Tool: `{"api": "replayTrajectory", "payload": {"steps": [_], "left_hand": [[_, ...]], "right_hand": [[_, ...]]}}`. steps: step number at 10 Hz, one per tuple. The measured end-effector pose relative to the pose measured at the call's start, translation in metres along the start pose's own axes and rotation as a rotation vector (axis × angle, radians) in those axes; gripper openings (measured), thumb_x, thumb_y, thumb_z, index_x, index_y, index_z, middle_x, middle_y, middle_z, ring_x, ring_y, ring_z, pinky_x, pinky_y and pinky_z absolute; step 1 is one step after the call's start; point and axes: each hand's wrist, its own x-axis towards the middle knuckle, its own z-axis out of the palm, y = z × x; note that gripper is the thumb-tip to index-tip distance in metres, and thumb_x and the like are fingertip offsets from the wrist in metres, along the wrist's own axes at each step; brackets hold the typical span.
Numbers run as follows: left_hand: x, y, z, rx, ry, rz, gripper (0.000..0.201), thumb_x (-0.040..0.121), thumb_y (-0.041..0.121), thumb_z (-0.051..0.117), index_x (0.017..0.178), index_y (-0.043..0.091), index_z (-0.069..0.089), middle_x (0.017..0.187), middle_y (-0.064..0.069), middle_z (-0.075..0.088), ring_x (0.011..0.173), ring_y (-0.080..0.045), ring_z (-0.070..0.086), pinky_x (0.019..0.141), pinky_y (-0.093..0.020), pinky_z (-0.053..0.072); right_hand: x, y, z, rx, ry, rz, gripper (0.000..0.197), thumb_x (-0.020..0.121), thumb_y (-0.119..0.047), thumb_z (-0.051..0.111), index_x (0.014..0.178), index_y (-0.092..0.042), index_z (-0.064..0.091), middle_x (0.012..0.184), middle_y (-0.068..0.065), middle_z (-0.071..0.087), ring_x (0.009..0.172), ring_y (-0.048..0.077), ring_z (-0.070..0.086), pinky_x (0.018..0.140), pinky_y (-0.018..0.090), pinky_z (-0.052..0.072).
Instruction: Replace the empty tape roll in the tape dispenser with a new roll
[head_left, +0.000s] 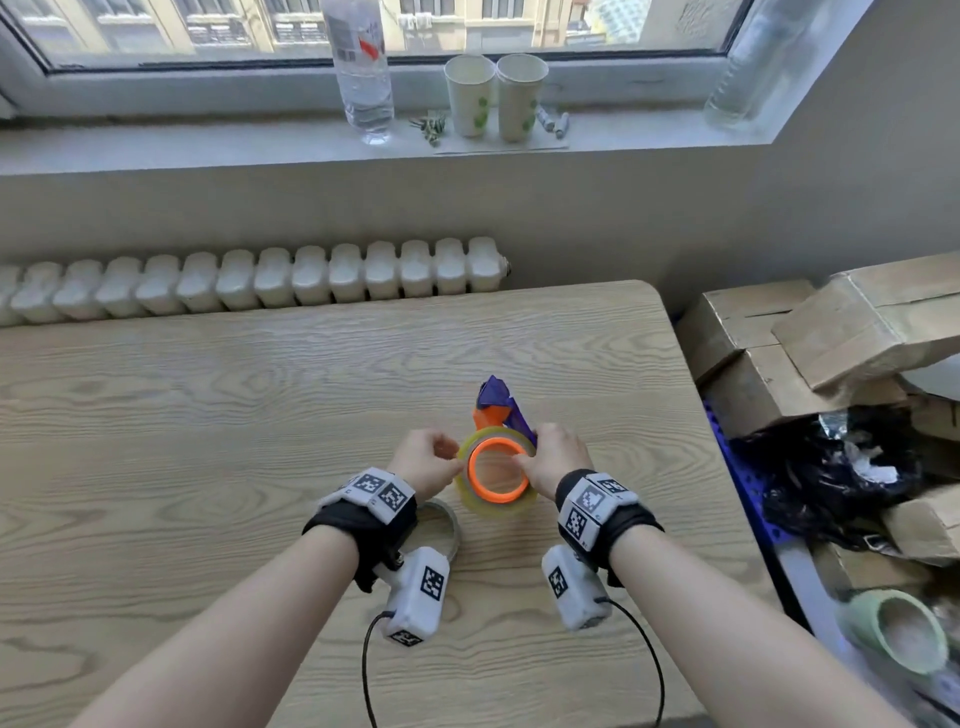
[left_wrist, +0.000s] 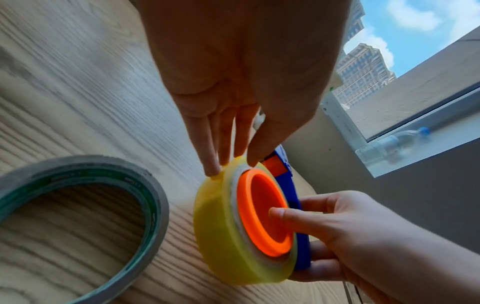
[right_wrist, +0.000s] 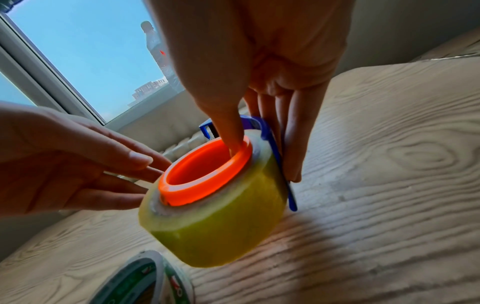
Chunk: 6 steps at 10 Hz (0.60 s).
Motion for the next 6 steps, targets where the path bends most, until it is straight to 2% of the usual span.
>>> {"api": "replayTrajectory", "payload": {"steps": [1,2,3,4,5,6], "left_hand": [[0.007,-0.004,0.004,0.063,-0.042,0.003,0.034,0.075,0.008,0.064,0.108,0.0,0.066,0.107,-0.016,0.07,0.099,-0.03,0.066,0.091,-0.041,0.053],[0.007,-0.006,0.007,0.145,-0.092,0.047,0.035,0.078,0.008,0.062,0.112,0.002,0.066,0.117,-0.013,0.067,0.115,-0.022,0.059,0.097,-0.031,0.045],[0.005,-0.008,0.011,0.151,-0.149,0.082,0.04,0.079,0.003,0.06,0.119,0.003,0.062,0.122,-0.004,0.063,0.119,-0.014,0.054,0.096,-0.022,0.04],[0.003,-0.011,0.014,0.168,-0.197,0.095,0.045,0.08,0.001,0.059,0.124,0.004,0.058,0.129,-0.006,0.06,0.124,-0.017,0.052,0.097,-0.021,0.038],[0.0,-0.012,0.015,0.242,-0.214,0.088,0.051,0.082,0.006,0.058,0.132,0.006,0.05,0.137,-0.008,0.054,0.128,-0.02,0.05,0.102,-0.025,0.038],[-0.002,-0.016,0.016,0.32,-0.198,0.08,0.058,0.085,0.015,0.057,0.14,0.012,0.04,0.145,-0.006,0.047,0.129,-0.023,0.048,0.105,-0.03,0.04]], "right_hand": [[0.007,0.004,0.005,0.012,-0.024,0.025,0.033,0.078,-0.031,0.07,0.097,-0.006,0.064,0.102,0.018,0.069,0.099,0.035,0.063,0.078,0.036,0.049],[0.01,0.005,0.008,0.007,-0.036,0.028,0.031,0.079,-0.029,0.07,0.098,-0.005,0.065,0.103,0.016,0.069,0.099,0.034,0.063,0.076,0.034,0.047],[0.014,0.008,0.013,-0.002,-0.045,0.018,0.028,0.078,-0.027,0.07,0.099,-0.008,0.066,0.1,0.015,0.07,0.097,0.034,0.063,0.077,0.034,0.049],[0.013,0.011,0.017,0.001,-0.067,0.045,0.029,0.078,-0.025,0.068,0.103,-0.011,0.064,0.101,0.015,0.069,0.098,0.034,0.063,0.079,0.035,0.05],[0.013,0.011,0.02,-0.006,-0.07,0.051,0.026,0.079,-0.019,0.063,0.104,-0.011,0.063,0.101,0.016,0.069,0.096,0.035,0.062,0.076,0.035,0.049],[0.008,0.011,0.015,-0.009,-0.083,0.067,0.009,0.078,-0.014,0.055,0.085,-0.01,0.061,0.094,0.015,0.067,0.082,0.034,0.059,0.068,0.033,0.047]]}}
